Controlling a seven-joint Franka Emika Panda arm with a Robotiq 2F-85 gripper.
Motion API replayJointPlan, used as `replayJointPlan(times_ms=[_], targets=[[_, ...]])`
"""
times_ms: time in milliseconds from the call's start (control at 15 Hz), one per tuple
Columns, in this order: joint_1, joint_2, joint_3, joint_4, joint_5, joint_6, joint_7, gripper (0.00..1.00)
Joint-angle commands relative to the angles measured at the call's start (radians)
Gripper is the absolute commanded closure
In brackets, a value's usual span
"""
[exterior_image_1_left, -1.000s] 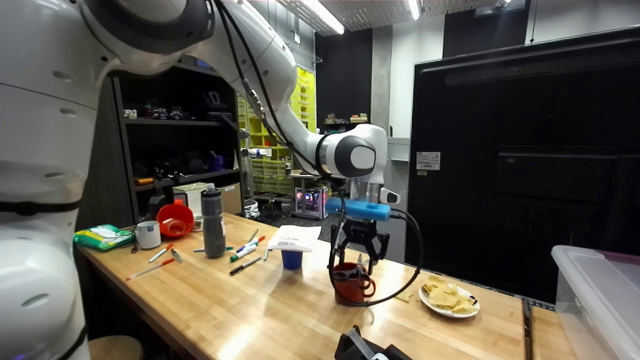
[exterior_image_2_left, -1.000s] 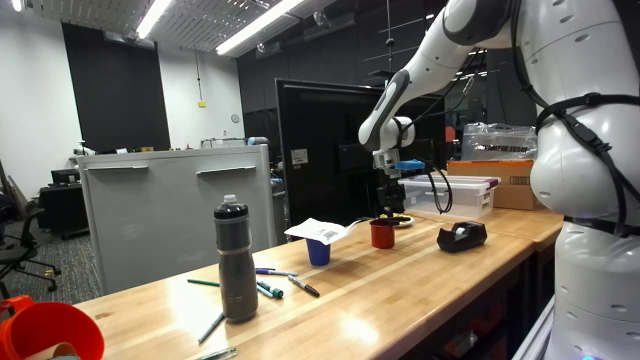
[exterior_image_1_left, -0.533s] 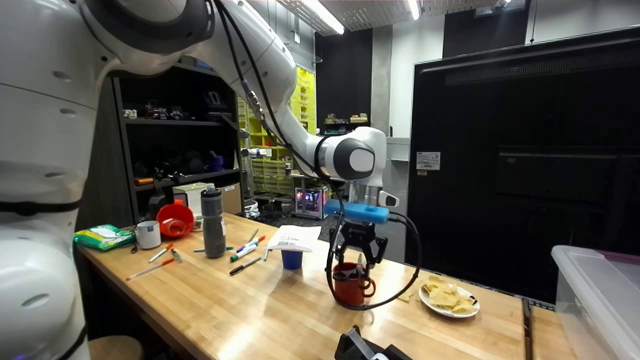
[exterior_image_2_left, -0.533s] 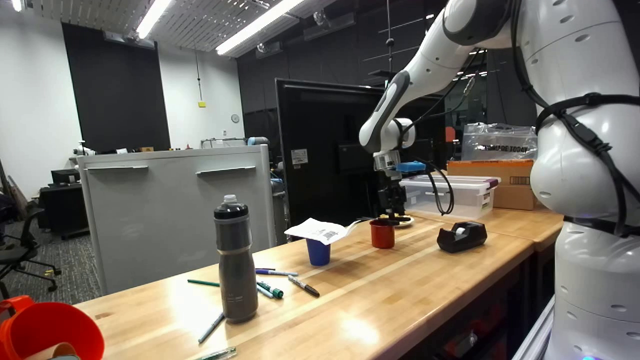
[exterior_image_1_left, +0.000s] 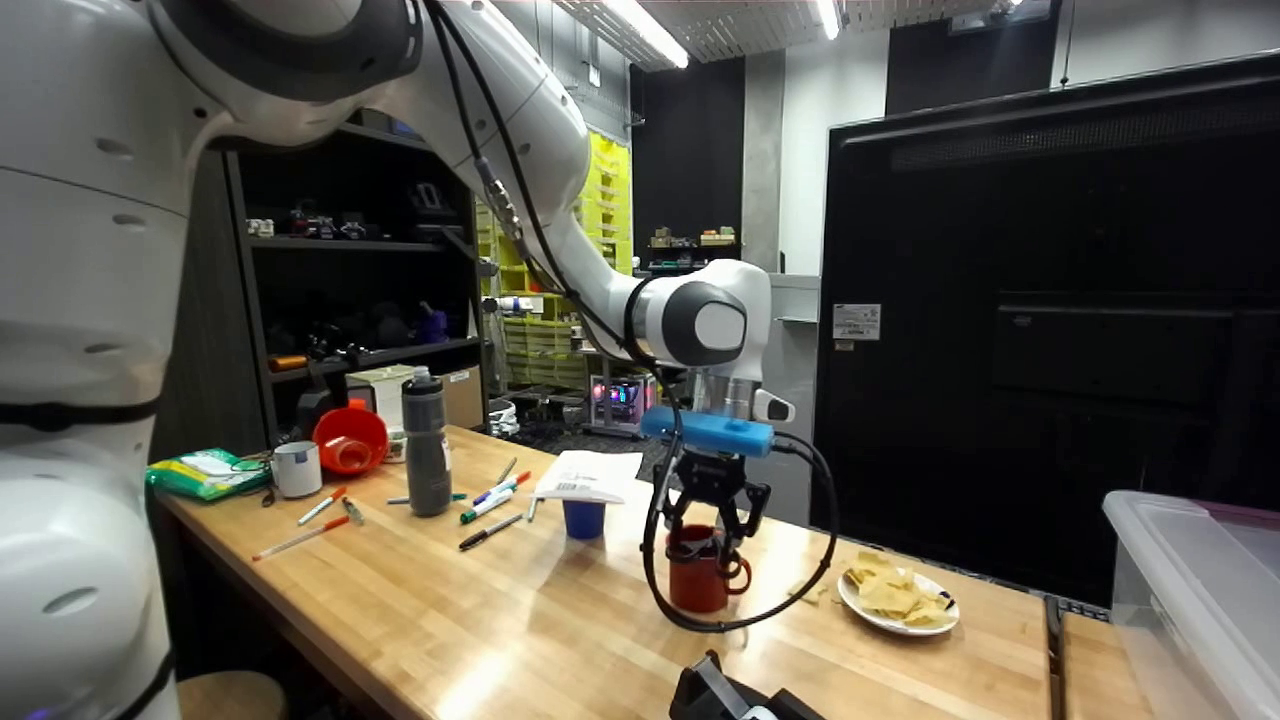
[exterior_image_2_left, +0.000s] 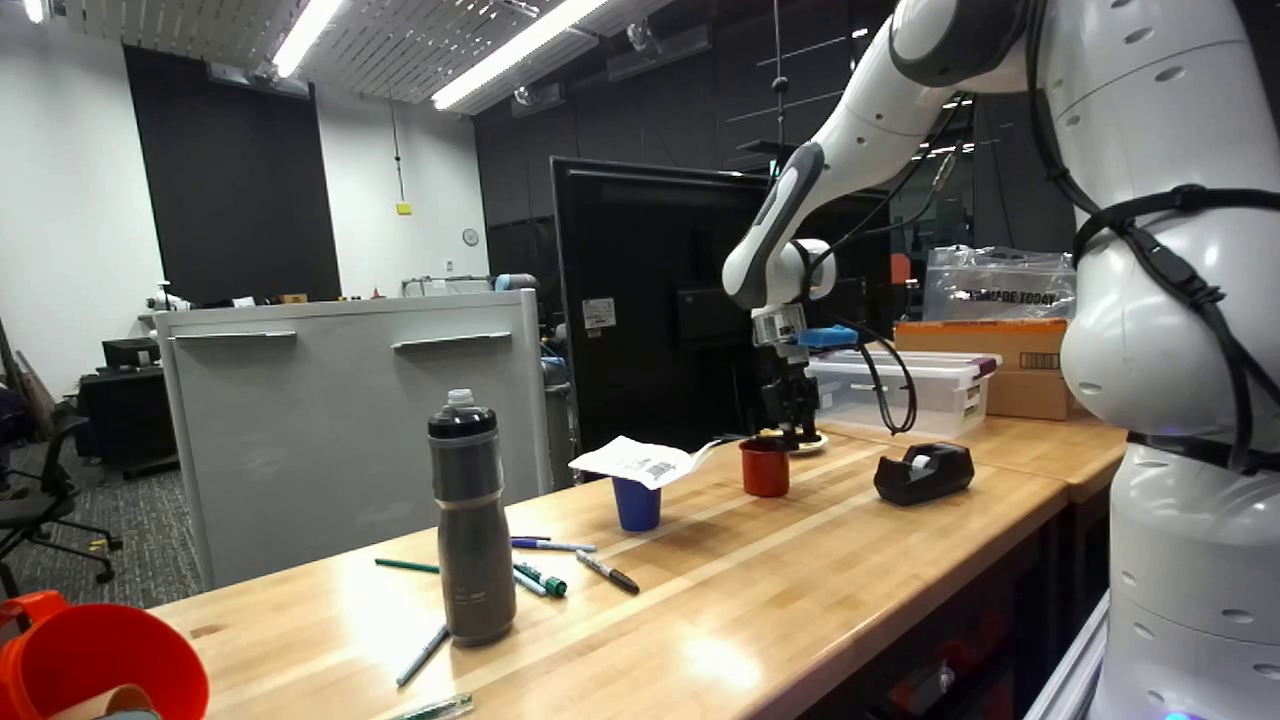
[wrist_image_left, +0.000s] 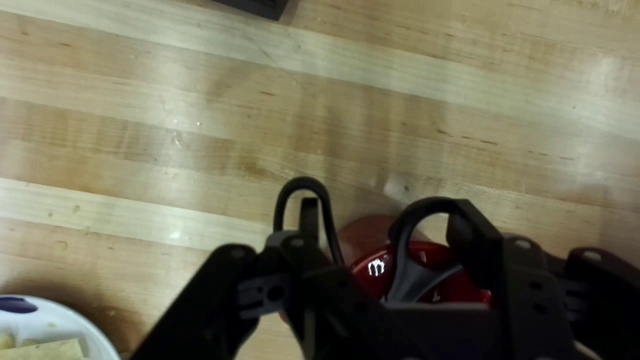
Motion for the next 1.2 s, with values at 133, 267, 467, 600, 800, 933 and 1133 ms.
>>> replayJointPlan(times_ms=[133, 267, 467, 600, 800, 933, 1133], targets=[[-0.011, -0.042, -0.004, -0.039, 0.004, 0.005, -0.002, 0.33], [-0.014, -0.04, -0.006, -0.039, 0.006, 0.004, -0.004, 0.34], [-0.016, -0.036, -0.008, -0.038, 0.008, 0.004, -0.007, 0.35], [-0.016, -0.033, -0.008, -0.035, 0.011, 0.003, -0.009, 0.34], [-0.018, -0.029, -0.007, -0.027, 0.017, 0.0, -0.015, 0.35], [-0.019, -0.027, -0.006, -0.022, 0.022, -0.003, -0.018, 0.34], [-0.019, -0.024, -0.005, -0.015, 0.025, -0.007, -0.02, 0.35]])
